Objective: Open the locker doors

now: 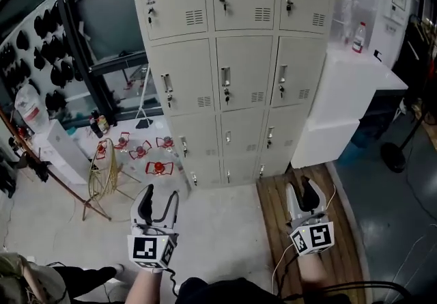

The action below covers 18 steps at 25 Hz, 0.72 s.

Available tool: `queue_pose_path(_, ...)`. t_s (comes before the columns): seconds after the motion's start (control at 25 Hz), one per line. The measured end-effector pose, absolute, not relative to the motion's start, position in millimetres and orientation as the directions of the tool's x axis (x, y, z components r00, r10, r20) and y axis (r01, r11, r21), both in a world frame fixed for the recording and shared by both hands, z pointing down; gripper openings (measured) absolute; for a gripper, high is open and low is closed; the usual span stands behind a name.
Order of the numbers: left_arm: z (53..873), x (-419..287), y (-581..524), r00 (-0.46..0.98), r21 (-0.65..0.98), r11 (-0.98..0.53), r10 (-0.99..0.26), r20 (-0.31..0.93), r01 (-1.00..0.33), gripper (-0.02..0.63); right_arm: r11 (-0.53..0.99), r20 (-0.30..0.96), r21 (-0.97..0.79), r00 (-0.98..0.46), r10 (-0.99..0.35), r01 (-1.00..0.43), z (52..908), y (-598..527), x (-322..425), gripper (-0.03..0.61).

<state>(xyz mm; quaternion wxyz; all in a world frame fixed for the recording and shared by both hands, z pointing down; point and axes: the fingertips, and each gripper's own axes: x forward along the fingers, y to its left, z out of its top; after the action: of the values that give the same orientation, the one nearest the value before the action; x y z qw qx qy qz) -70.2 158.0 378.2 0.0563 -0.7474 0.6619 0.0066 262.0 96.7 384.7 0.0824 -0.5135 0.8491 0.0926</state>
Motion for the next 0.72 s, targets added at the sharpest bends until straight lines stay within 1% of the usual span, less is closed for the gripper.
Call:
queue_pose_path(0.16,373,-57,134,0.158,-0.018,-0.157,-0.983,-0.093,-0.987,0.256,0.437,-0.268,0.096,-0.446,-0.854,-0.894,365,77,283,0.144)
queue_pose_path(0.36,384,-66,100,0.163,-0.005,-0.164,-0.984,-0.069,-0.987,0.256,0.416,-0.282,0.110,-0.429,-0.858,-0.903,352,53,284,0.143)
queue_pose_path(0.72,391,-101,-9,0.228,0.034,-0.234,-0.965,-0.132,-0.972,0.256,0.308,-0.282,0.129,-0.333,-0.900,-0.942,337,-20,271,0.129)
